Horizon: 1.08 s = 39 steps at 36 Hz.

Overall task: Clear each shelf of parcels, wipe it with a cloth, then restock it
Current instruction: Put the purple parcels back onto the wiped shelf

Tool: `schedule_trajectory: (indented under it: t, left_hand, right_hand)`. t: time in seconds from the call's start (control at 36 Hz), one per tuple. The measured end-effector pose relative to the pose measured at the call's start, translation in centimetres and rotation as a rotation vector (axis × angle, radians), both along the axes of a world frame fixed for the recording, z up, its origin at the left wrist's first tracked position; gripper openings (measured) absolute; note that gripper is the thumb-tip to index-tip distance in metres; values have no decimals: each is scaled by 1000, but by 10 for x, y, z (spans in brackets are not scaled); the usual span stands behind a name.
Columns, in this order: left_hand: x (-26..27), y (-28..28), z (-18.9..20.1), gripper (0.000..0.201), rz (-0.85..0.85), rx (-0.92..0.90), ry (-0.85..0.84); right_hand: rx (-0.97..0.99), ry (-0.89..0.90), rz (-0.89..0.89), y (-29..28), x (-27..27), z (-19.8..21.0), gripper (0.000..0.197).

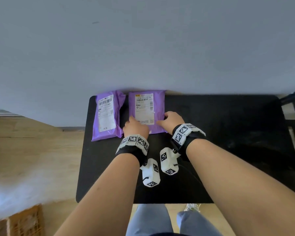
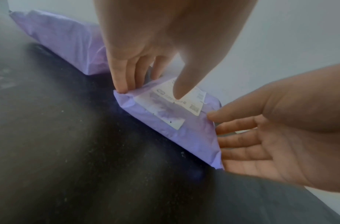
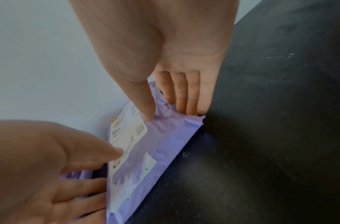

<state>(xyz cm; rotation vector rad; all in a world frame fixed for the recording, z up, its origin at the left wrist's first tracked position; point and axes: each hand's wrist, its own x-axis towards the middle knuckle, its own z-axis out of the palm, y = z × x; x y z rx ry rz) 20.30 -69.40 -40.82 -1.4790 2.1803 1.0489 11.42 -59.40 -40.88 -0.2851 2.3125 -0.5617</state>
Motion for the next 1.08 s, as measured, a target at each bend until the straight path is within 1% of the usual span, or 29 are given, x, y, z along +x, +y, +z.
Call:
schedule_trajectory:
  t: [0.08, 0.17, 0.25, 0.36, 0.42, 0.53, 0.67, 0.86, 0.97, 1.08]
  left_hand:
    - [1, -6, -4, 58, 38, 15, 23]
    - [3, -8, -6, 50, 54, 52, 43]
    - [6, -2, -9, 40, 48, 103, 57]
    - [9, 17, -10, 38, -12, 58, 52]
    - [10, 31, -7, 38, -34, 35, 74]
    - [11, 66, 6, 35, -51, 46, 139]
    - [13, 130, 24, 36, -108, 40, 251]
    - [26, 247, 50, 34, -193, 28, 399]
    - [38, 318, 65, 22, -253, 34, 470]
    - [48, 389, 83, 20, -350, 48, 535]
  right_hand:
    - [17, -11, -22, 3, -1, -3, 17]
    - [55, -19, -36, 10, -1, -5, 14]
    - [72, -26, -64, 21, 0, -7, 15]
    - [54, -22, -111, 42, 4, -6, 15]
    - [59, -19, -144, 56, 7, -3, 18]
    - [50, -5, -210, 96, 12, 9, 19]
    - [12, 39, -318, 166, 23, 29, 24]
    - [-51, 157, -490, 288, 56, 58, 29]
    - [-82, 213, -579, 361, 80, 76, 31]
    - [-114, 263, -672, 435, 105, 95, 35]
